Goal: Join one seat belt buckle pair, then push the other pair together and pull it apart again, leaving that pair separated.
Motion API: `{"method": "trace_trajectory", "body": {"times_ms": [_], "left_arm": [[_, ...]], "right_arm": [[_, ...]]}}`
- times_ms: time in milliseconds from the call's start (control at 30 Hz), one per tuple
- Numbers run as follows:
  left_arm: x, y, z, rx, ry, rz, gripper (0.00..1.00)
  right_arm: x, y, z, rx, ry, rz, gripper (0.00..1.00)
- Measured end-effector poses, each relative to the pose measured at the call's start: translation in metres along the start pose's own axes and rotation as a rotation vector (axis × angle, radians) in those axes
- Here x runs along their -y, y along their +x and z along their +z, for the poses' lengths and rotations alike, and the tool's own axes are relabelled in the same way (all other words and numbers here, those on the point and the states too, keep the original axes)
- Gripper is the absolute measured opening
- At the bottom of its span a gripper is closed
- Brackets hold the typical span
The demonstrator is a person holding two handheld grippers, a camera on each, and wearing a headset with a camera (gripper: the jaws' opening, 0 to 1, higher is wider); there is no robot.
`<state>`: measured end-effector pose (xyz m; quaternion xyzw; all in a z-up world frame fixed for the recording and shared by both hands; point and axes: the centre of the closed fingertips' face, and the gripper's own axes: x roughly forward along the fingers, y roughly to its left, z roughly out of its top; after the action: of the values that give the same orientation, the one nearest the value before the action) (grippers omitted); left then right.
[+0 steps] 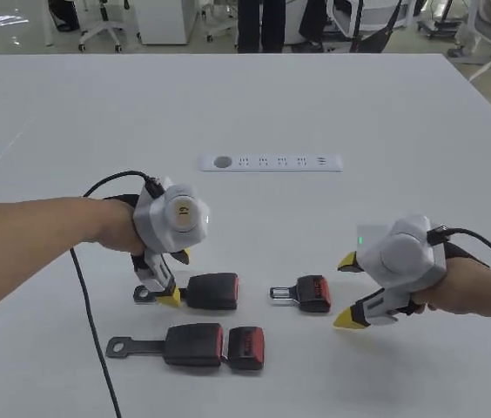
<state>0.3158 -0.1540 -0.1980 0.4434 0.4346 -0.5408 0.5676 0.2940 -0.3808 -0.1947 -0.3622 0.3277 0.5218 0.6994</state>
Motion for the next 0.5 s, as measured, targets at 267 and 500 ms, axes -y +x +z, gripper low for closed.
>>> {"method": "trace_trajectory", "body": {"times_ms": [267, 500], "left_arm": [[0.013, -0.003, -0.021, 0.015, -0.060, -0.003, 0.47], [0.023, -0.013, -0.032, 0.117, -0.170, 0.023, 0.49]], "right_arm": [[-0.007, -0.009, -0.008, 0.030, 0.034, -0.010, 0.53], [-0.015, -0.017, -0.014, 0.054, 0.057, -0.021, 0.55]]}}
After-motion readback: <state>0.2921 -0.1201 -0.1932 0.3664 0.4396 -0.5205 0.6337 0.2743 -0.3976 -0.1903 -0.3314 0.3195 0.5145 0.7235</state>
